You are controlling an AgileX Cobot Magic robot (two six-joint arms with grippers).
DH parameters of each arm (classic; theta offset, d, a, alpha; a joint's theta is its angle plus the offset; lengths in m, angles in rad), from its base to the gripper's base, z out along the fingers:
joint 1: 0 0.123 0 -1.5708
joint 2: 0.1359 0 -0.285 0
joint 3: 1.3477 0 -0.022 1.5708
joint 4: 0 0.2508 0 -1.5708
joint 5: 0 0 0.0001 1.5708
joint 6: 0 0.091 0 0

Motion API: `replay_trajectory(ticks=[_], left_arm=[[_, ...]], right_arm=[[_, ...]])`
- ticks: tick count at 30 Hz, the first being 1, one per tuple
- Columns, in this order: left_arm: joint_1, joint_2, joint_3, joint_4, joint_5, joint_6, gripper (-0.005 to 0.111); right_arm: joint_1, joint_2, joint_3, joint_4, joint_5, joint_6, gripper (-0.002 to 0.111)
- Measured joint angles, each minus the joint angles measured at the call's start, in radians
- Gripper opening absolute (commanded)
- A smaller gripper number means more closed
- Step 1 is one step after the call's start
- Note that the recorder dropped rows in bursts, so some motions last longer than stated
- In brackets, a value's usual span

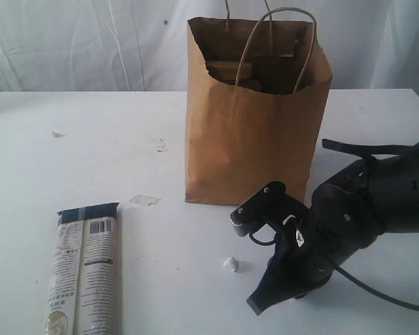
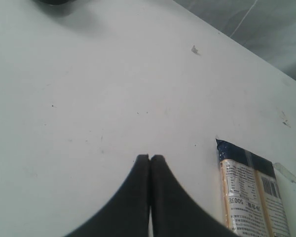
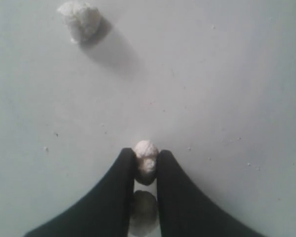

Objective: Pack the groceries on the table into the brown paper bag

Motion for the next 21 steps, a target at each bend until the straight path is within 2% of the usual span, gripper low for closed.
replay_trajectory(ticks=[7, 12, 15, 17, 21], left_arm=[[0.000, 0.000, 0.000, 0.000, 0.000, 0.000, 0.000], [0.000, 0.000, 0.000, 0.000, 0.000, 0.000, 0.000], [0.000, 0.000, 0.000, 0.000, 0.000, 0.000, 0.000], [0.000, 0.000, 0.000, 0.000, 0.000, 0.000, 0.000], [0.000, 0.000, 0.000, 0.000, 0.000, 0.000, 0.000]], right_arm=[[0.000, 0.000, 0.000, 0.000, -0.002, 0.022, 0.025], [0.000, 0.000, 0.000, 0.000, 0.006, 0.022, 0.021], [0.000, 0.000, 0.000, 0.000, -0.031, 0.022, 0.014], [0.000, 0.000, 0.000, 0.000, -0.072, 0.022, 0.002], [0.000, -0.004, 0.000, 0.000, -0.051, 0.022, 0.000]])
